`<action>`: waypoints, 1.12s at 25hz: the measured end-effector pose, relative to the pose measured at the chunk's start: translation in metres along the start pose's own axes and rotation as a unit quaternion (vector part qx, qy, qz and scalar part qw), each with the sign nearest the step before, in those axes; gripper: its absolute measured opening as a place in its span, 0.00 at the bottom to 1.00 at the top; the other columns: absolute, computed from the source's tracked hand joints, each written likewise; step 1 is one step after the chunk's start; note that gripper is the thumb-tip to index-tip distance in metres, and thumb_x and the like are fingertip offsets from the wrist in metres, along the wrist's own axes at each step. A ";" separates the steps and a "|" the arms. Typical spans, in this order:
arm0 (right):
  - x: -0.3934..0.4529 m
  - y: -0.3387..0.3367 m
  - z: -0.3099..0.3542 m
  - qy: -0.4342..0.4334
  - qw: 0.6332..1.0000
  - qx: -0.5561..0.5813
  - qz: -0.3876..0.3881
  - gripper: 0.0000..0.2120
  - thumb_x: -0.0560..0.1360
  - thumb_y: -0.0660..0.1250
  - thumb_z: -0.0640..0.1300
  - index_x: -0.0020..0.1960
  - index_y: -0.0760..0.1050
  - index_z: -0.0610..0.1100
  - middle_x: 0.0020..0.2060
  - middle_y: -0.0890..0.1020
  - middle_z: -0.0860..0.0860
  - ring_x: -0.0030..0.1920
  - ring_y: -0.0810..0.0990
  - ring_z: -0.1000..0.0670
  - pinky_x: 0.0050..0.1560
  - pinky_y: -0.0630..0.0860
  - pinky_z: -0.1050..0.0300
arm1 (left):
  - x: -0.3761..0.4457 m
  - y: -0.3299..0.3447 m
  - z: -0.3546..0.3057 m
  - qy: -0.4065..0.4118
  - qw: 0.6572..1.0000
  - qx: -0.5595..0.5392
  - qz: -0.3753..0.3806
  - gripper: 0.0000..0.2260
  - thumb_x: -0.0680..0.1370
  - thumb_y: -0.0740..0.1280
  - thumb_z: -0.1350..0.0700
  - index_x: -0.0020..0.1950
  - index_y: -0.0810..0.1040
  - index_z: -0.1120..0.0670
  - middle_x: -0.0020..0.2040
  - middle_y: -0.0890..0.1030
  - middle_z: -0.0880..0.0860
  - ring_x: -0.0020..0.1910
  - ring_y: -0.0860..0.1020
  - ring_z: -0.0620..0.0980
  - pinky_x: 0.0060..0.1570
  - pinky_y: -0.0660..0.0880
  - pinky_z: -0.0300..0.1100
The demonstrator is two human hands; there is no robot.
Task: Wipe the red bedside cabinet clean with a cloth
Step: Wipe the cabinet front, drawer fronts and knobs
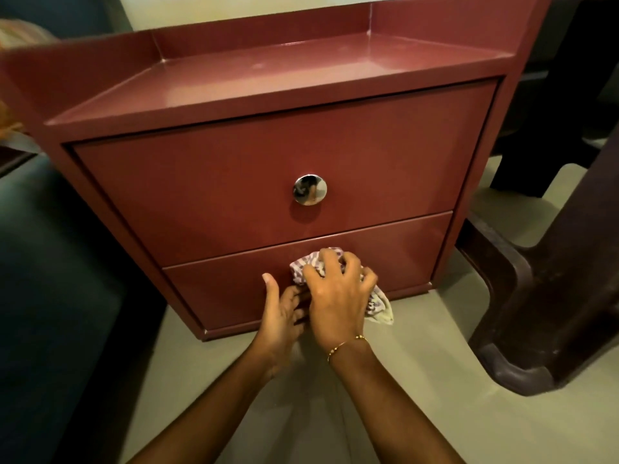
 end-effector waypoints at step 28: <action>-0.049 0.023 -0.048 0.347 0.901 0.261 0.010 0.13 0.67 0.71 0.31 0.51 0.75 0.35 0.50 0.73 0.38 0.48 0.74 0.39 0.47 0.67 0.56 | -0.018 0.007 -0.052 0.083 0.981 0.173 -0.042 0.31 0.78 0.43 0.39 0.66 0.71 0.59 0.60 0.77 0.54 0.58 0.74 0.47 0.52 0.71 0.35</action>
Point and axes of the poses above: each hand's wrist, its own x-axis towards the middle knuckle, its own y-axis out of the palm, z = x × y, the point moved 10 cm from there along x, towards the middle knuckle
